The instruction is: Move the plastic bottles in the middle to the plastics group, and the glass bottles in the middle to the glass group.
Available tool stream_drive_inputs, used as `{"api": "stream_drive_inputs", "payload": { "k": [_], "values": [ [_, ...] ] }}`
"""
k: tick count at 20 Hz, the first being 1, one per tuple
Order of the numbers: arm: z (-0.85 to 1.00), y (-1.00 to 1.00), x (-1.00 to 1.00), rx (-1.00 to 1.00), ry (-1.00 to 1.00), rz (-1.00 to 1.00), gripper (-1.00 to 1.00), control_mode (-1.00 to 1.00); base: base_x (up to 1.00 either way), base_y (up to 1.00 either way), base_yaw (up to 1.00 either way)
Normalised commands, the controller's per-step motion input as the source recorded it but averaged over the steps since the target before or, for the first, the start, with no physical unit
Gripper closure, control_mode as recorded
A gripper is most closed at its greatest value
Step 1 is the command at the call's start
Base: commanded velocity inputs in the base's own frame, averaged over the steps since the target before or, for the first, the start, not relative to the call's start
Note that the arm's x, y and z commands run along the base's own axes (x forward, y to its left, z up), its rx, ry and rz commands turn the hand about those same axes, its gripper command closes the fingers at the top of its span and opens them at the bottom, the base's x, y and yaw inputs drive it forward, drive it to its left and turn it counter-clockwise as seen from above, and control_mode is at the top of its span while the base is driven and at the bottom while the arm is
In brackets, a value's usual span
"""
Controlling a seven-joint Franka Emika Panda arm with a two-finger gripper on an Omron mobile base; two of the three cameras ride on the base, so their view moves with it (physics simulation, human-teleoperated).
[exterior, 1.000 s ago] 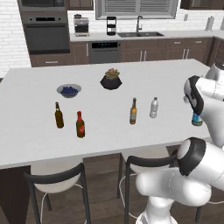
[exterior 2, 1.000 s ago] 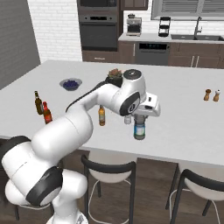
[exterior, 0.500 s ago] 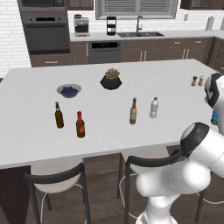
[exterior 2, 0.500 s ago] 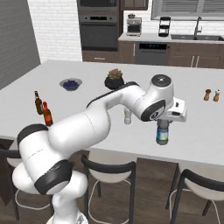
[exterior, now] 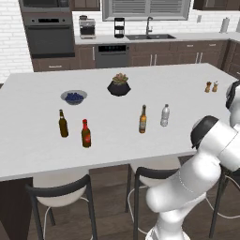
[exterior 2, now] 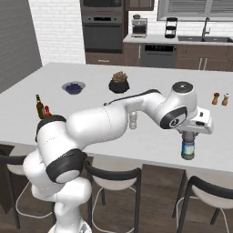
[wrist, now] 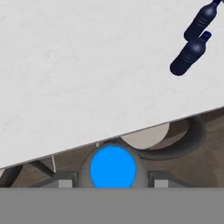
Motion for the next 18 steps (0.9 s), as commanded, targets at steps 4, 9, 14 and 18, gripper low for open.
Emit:
{"api": "stream_drive_inputs", "payload": {
  "k": [4,9,14,18],
  "values": [
    [-0.01,-0.63,0.22,0.00,0.01,-0.06,1.00,-1.00,0.00,0.00,0.00],
    [-0.07,-0.56,0.20,0.01,-0.02,0.00,1.00,-1.00,0.00,0.00,0.00],
    [-0.09,-0.49,0.22,0.04,-0.07,0.00,1.00,-1.00,0.00,0.00,0.00],
    [0.00,-0.56,0.28,0.04,0.00,0.00,1.00,-1.00,0.00,0.00,0.00]
  ]
}}
